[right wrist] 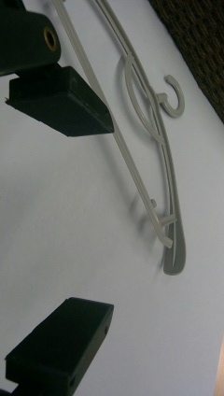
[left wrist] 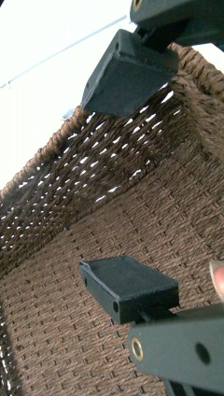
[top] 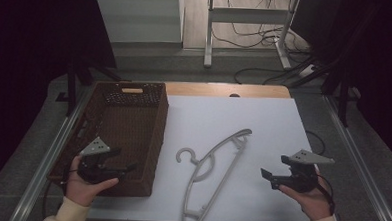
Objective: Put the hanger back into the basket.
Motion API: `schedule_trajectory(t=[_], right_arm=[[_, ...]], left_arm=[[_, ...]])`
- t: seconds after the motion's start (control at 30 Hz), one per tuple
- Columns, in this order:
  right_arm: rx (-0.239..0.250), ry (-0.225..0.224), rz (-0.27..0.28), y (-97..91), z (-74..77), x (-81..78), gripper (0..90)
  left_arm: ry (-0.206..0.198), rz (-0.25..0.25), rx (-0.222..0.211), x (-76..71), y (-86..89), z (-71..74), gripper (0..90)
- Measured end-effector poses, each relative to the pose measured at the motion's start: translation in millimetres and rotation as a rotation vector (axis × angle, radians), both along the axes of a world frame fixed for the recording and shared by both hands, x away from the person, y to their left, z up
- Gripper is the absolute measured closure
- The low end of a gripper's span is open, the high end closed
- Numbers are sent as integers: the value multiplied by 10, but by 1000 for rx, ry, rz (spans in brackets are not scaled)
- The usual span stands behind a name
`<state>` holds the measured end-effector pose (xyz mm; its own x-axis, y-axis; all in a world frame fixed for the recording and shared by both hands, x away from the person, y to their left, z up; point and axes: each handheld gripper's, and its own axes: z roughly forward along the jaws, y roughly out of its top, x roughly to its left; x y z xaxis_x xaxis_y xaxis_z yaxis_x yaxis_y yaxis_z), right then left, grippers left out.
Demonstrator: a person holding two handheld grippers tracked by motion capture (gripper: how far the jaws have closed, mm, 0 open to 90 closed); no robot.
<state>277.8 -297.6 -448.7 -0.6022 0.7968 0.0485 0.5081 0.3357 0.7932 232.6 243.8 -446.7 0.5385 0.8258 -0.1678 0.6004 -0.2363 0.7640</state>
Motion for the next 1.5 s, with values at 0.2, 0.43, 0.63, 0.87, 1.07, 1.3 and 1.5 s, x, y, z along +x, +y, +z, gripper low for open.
schedule_trajectory(t=[0.2, 0.43, 0.63, 0.87, 1.07, 1.3, 1.5], right_arm=[[0, 2, -13, -14, -6, -1, 115], [-2, 3, -15, 7, -2, -9, 116], [13, 22, -23, 1, -6, 1, 134], [1, 37, -28, 53, -12, 20, 147], [-10, 48, -32, 110, -21, 42, 153], [-17, 47, -28, 166, -4, 49, 164], [-15, 52, -33, 185, 4, 67, 183]], left_arm=[[-3, 1, 0, 0, 9, 1, 204], [1, 5, 4, -21, 44, -16, 203], [1, 14, 3, -34, 64, -12, 204], [4, 14, 9, -30, 61, -11, 206], [5, 15, 12, -27, 65, -13, 207], [1, 14, 14, -34, 57, 1, 208], [4, 15, 16, -32, 53, -2, 208]])
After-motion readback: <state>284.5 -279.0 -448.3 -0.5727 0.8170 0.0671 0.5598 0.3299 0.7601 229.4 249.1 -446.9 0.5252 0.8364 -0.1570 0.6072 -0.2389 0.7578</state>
